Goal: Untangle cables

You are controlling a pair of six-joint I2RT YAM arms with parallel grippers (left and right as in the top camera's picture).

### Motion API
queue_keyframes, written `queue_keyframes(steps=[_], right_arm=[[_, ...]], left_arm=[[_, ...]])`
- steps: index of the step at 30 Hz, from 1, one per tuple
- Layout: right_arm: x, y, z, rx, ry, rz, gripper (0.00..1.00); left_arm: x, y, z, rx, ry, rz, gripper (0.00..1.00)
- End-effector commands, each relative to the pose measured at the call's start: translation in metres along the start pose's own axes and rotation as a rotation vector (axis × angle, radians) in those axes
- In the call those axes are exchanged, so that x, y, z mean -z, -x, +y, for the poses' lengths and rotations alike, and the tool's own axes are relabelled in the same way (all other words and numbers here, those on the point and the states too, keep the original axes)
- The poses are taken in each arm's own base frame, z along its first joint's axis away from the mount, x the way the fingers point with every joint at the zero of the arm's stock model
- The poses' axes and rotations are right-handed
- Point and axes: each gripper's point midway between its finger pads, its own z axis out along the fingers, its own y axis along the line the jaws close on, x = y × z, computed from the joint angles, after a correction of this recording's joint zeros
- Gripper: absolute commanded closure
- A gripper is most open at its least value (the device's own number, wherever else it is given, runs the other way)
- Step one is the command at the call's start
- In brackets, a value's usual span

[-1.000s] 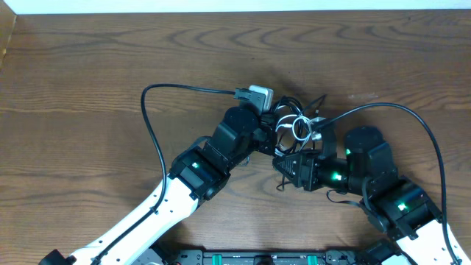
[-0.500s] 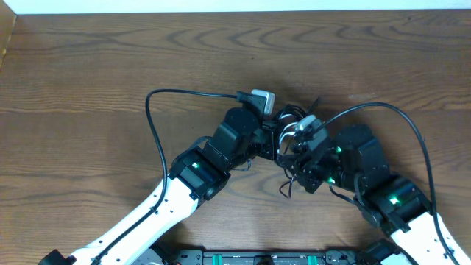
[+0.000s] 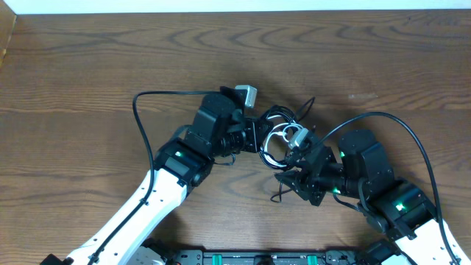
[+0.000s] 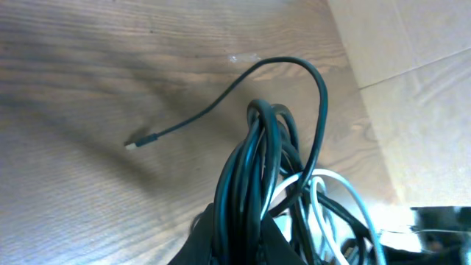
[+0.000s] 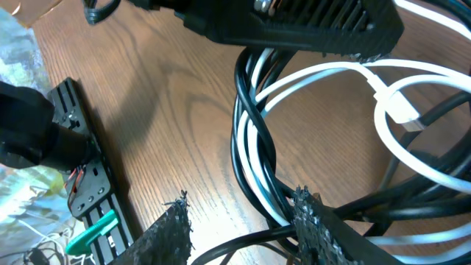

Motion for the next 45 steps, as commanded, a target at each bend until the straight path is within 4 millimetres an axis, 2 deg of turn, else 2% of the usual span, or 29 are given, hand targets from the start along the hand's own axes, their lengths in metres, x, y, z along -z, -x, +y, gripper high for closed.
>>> queue_keyframes(steps=[1,7,10,13,16,22,24,29,33,36,40,45], right_arm=[[-0.003,0.004,0.003,0.027,0.023,0.002,0.55],[-0.001,0.019,0.019,0.063,0.117,-0.063,0.52],[-0.001,0.024,0.015,0.076,0.087,-0.083,0.51],[-0.006,0.018,0.003,0.058,0.029,-0.051,0.53],[-0.014,0.006,-0.001,0.026,0.033,0.007,0.55],[-0.023,-0.017,0.010,0.007,0.075,0.114,0.55],[-0.025,-0.020,0.013,0.025,0.072,0.128,0.62],[-0.028,-0.021,0.004,0.064,-0.017,0.140,0.83],[-0.029,-0.016,-0.005,0.080,-0.070,0.123,0.99],[-0.029,-0.012,-0.004,0.084,-0.063,0.108,0.99],[-0.022,-0.006,0.023,0.090,0.068,0.066,0.99],[0.012,0.011,0.072,0.134,0.303,-0.056,0.99]], left_arm=[[0.007,-0.002,-0.022,0.029,-0.109,0.044,0.92],[0.007,-0.006,-0.021,0.032,-0.111,0.063,0.92],[0.007,-0.007,-0.021,0.034,-0.109,0.065,0.92],[0.007,-0.007,-0.021,0.038,-0.110,0.066,0.92],[0.007,-0.007,-0.021,0.042,-0.110,0.066,0.92],[0.007,-0.006,-0.021,0.041,-0.109,0.065,0.92],[0.007,-0.006,-0.021,0.041,-0.110,0.064,0.92],[0.007,-0.007,-0.022,0.086,-0.112,0.071,0.92],[0.009,-0.011,-0.032,0.081,-0.165,0.103,0.92],[0.009,-0.013,-0.035,0.078,-0.184,0.112,0.93],[0.008,-0.009,-0.031,0.078,-0.160,0.092,0.92],[0.006,0.007,-0.009,0.081,-0.036,-0.008,0.92]])
